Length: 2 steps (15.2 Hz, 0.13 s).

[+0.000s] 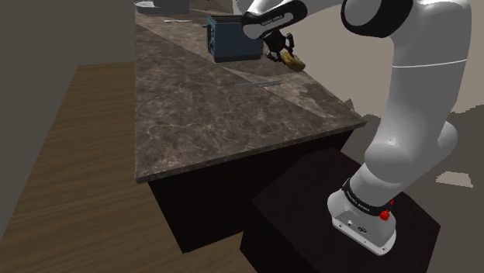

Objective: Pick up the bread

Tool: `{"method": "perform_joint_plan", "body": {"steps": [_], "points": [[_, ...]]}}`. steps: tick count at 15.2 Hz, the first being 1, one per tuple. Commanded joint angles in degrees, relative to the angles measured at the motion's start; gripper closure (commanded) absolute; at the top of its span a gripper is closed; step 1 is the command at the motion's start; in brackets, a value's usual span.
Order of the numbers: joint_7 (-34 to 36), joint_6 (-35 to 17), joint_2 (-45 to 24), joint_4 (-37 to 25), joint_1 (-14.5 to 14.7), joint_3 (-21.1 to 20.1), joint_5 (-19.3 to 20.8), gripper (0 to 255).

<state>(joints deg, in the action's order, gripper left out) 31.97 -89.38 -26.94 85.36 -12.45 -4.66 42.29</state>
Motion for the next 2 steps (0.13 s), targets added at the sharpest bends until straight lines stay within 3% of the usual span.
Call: {"method": "perform_joint_plan", "body": {"steps": [1, 2], "points": [[-0.46, 0.79, 0.1, -0.81, 0.16, -0.04, -0.05, 255], [-0.46, 0.79, 0.1, -0.81, 0.16, -0.04, -0.05, 255]]}}
